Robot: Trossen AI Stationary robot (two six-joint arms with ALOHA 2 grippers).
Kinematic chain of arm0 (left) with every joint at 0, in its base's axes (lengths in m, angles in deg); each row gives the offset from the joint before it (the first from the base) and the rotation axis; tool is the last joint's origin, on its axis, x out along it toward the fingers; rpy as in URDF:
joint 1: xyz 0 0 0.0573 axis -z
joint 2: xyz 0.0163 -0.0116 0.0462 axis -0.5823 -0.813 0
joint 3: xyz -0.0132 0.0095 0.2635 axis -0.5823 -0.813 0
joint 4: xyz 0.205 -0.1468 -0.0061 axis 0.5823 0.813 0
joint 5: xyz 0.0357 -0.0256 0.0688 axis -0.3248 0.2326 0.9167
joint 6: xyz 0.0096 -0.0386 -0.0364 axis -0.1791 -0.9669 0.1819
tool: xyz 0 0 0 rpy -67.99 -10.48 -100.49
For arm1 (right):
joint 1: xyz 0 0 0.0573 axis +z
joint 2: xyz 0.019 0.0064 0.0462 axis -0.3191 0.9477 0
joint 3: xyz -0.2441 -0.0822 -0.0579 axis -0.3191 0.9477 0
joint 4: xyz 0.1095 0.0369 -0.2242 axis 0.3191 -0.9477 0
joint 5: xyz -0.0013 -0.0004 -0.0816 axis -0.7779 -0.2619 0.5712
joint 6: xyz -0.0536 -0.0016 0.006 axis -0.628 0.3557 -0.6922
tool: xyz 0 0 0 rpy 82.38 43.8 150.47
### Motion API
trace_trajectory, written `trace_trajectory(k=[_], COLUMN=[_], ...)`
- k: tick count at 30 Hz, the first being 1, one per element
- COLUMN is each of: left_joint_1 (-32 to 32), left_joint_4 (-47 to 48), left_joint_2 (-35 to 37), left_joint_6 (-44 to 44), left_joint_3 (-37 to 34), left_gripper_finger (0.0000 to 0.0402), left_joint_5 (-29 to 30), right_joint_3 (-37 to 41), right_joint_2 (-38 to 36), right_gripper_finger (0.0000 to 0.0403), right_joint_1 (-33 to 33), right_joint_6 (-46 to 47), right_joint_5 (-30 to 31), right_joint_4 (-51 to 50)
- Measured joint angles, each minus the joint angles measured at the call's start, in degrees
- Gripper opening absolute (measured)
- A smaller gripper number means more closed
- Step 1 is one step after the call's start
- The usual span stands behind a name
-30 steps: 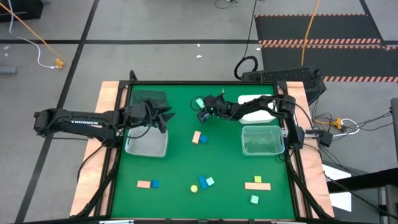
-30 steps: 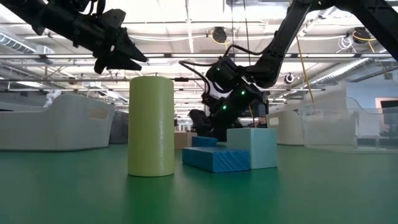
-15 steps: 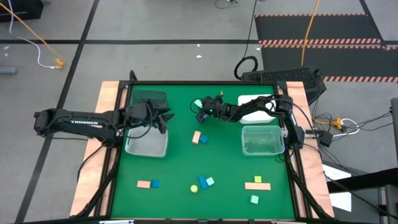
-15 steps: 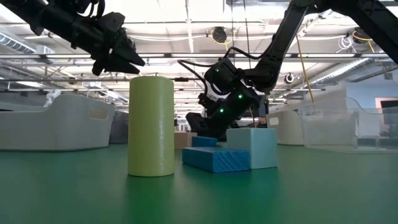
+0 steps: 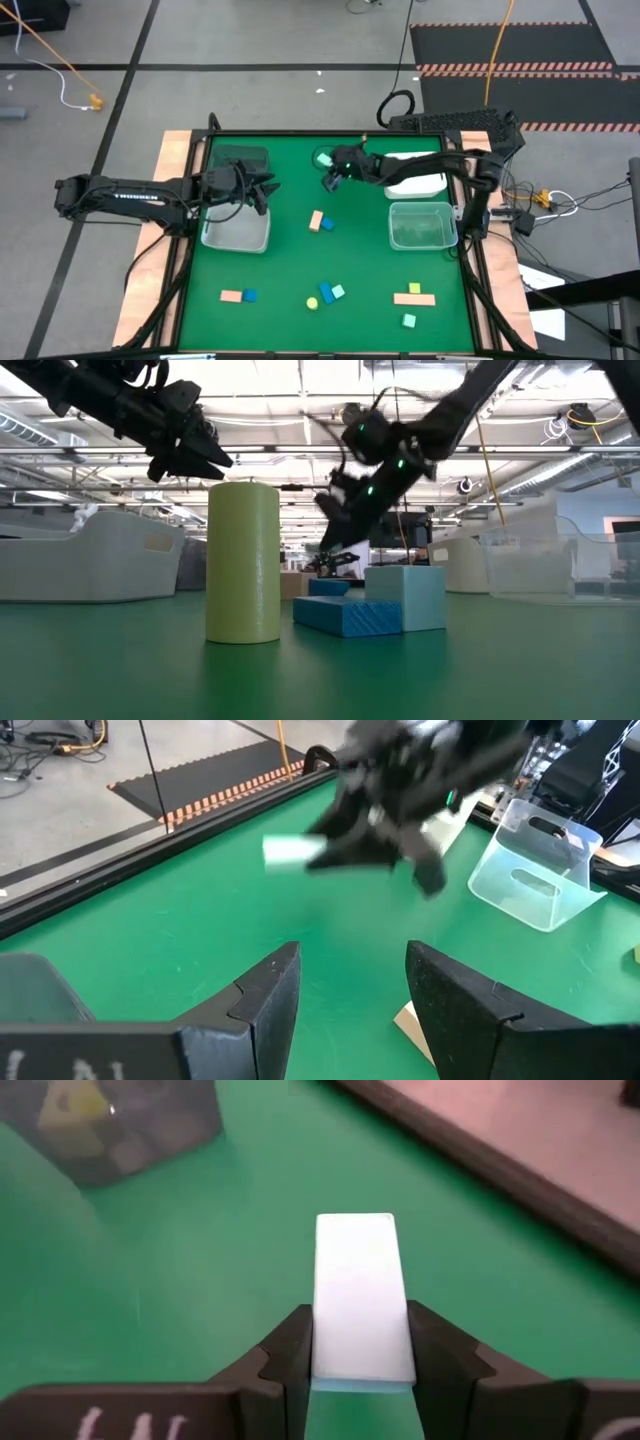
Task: Sort & place blocks by color
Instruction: Put the white rectangular block into the white bin
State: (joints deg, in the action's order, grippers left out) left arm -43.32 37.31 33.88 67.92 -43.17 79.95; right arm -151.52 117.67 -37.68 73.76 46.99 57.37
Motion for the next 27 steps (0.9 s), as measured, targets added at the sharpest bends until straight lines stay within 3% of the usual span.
trace_trajectory(k=[7, 11, 18, 27], left_joint_1=[-0.17, -0.2, -0.35, -1.88], left_joint_4=[-0.09, -0.13, -0.17, 0.19], left_joint_2=[0.0, 0.0, 0.0, 0.0], left_joint_6=[0.06, 0.18, 0.22, 0.18], left_joint_3=[0.0, 0.0, 0.0, 0.0], left_gripper_finger=[0.0186, 0.0186, 0.0186, 0.0186], left_joint_5=[0.0, 0.0, 0.54, 2.56], right_joint_3=[-0.02, -0.02, 2.5, 16.36], right_joint_2=[-12.85, -19.58, -29.29, -40.28], right_gripper_finger=[0.0113, 0.0113, 0.0113, 0.0113], right_joint_1=[0.03, 0.02, 0.04, -0.02], right_joint_6=[-4.15, -4.0, 7.2, 20.61], right_joint_5=[0.35, 3.97, 9.59, 9.86], right_joint_4=[-13.16, -23.14, -41.5, -44.06])
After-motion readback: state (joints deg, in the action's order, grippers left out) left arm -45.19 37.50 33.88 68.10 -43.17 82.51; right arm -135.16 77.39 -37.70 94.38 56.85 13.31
